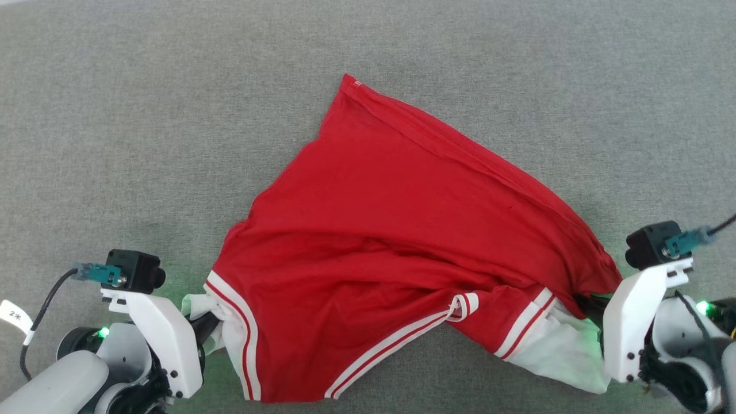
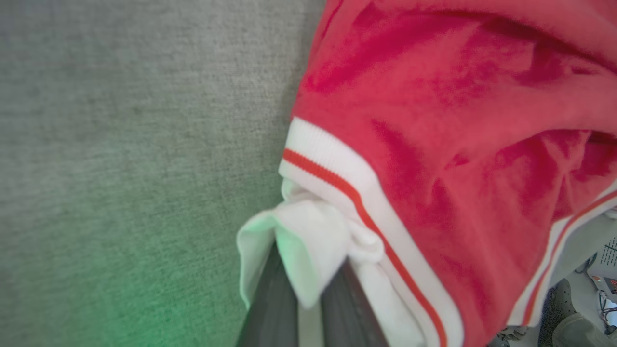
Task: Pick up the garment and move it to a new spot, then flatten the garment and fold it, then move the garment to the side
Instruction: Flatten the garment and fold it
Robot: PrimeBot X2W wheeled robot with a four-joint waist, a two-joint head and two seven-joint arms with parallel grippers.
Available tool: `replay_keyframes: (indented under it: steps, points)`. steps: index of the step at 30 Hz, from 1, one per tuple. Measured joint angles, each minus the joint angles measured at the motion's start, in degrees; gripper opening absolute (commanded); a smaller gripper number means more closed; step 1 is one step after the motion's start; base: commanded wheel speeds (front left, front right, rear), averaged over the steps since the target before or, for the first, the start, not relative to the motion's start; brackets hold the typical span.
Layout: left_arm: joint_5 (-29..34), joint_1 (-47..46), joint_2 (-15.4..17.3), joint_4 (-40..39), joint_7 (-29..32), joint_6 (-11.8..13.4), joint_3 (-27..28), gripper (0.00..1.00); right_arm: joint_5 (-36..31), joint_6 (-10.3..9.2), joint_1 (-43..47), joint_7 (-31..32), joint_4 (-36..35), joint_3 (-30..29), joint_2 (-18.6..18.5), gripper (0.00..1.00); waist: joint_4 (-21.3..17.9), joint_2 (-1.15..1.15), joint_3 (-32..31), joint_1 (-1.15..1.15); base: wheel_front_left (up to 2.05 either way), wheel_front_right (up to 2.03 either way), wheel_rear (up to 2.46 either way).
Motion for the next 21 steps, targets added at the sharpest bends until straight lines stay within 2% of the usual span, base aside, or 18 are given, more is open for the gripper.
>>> replay_keyframes:
  steps: [3, 4, 5, 6, 7, 10, 15, 21]
  points:
    - [0.0, -0.09, 0.05, -0.22, 0.01, 0.08, 0.1, 0.0, -1.57, -0.01, 1.54, -3.88, 0.79, -0.41, 2.01, 0.0, -0.25, 0.0, -0.03, 0.0, 0.0, 0.0, 0.0]
    - [0.0, -0.12, 0.07, -0.26, 0.01, 0.08, 0.13, 0.0, -1.88, -0.01, 1.88, -5.25, 1.03, -0.53, 2.46, 0.15, -0.3, 0.0, -0.06, 0.0, 0.0, 0.0, 0.0]
    - [0.0, -0.15, 0.07, -0.35, 0.02, 0.08, 0.13, 0.0, -2.0, 0.0, 2.18, -6.56, 1.42, -0.9, 3.05, 0.46, -0.32, 0.0, -0.1, 0.0, 0.0, 0.0, 0.0]
    - [0.0, -0.16, 0.07, -0.36, 0.02, 0.09, 0.19, 0.0, -2.15, -0.01, 2.4, -7.47, 1.45, -0.66, 3.22, 0.89, -0.34, 0.0, -0.15, 0.0, 0.0, 0.0, 0.0]
    - [0.0, -0.16, 0.07, -0.4, 0.03, 0.22, 0.18, 0.0, -2.22, -0.01, 2.66, -8.45, 1.24, -0.41, 3.18, 1.0, -0.36, 0.0, -0.23, 0.0, 0.0, 0.0, 0.0]
    - [-0.09, -0.15, 0.07, -0.54, 0.04, 0.51, 0.22, 0.0, -2.41, 0.01, 3.32, -11.36, -0.54, -0.27, 2.92, 1.0, -0.35, 0.0, -0.55, 0.0, 0.0, 0.0, 0.0]
    - [-0.54, 0.87, 0.19, -1.0, -0.58, 1.11, 0.35, 0.0, -4.28, -0.01, 3.21, -17.63, -7.65, -2.27, 2.69, 1.0, -0.43, 0.0, -1.59, 0.0, 0.0, 0.0, 0.0]
    - [-0.59, 1.7, 0.2, -1.96, -0.63, 1.77, 0.24, 0.0, -7.04, -0.01, 2.35, -24.76, -14.39, -0.84, 2.1, 1.0, 0.41, 0.0, -2.6, 0.0, 0.0, 0.0, 0.0]
